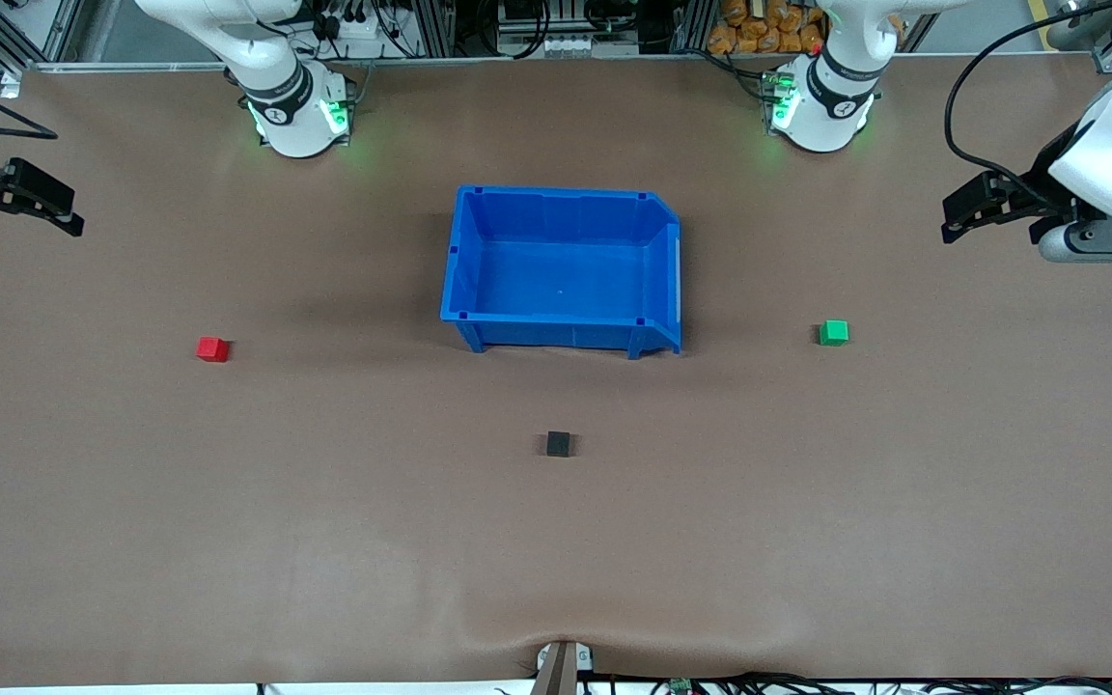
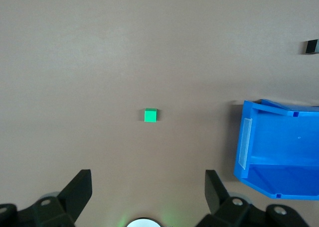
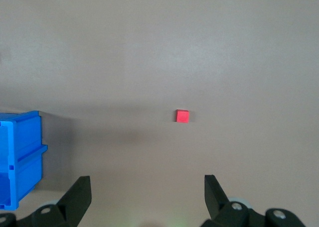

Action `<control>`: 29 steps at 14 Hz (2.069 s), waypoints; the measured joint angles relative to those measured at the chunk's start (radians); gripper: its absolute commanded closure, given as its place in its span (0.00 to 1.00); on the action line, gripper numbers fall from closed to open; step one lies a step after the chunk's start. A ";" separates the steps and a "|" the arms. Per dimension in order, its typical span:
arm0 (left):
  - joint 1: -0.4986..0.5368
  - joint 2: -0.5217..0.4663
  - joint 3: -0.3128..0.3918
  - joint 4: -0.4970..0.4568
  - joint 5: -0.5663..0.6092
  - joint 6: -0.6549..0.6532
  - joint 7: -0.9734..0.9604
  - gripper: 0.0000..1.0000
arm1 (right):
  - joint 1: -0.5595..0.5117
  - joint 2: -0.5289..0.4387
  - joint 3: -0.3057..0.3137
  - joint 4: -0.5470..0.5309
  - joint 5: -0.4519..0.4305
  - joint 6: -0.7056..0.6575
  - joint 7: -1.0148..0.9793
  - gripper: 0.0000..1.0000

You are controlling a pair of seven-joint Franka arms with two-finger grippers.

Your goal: Attach green and red cubes to black cube

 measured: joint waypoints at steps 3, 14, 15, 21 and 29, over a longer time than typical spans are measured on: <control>0.000 0.009 0.000 0.000 0.000 0.000 0.000 0.00 | 0.000 0.000 0.000 0.000 0.000 0.000 0.000 0.00; 0.003 0.068 0.000 0.000 0.006 -0.001 0.000 0.00 | -0.008 0.025 -0.003 -0.010 0.000 -0.014 0.000 0.00; 0.003 0.085 0.000 -0.001 0.006 -0.001 0.000 0.00 | -0.012 0.027 -0.005 -0.011 0.000 -0.015 0.000 0.00; 0.006 0.189 0.001 0.002 0.006 0.000 0.000 0.00 | -0.016 0.037 -0.008 -0.012 0.000 -0.022 0.000 0.00; 0.005 0.353 0.005 -0.002 0.007 0.020 0.000 0.00 | -0.018 0.076 -0.009 -0.012 0.000 -0.017 0.000 0.00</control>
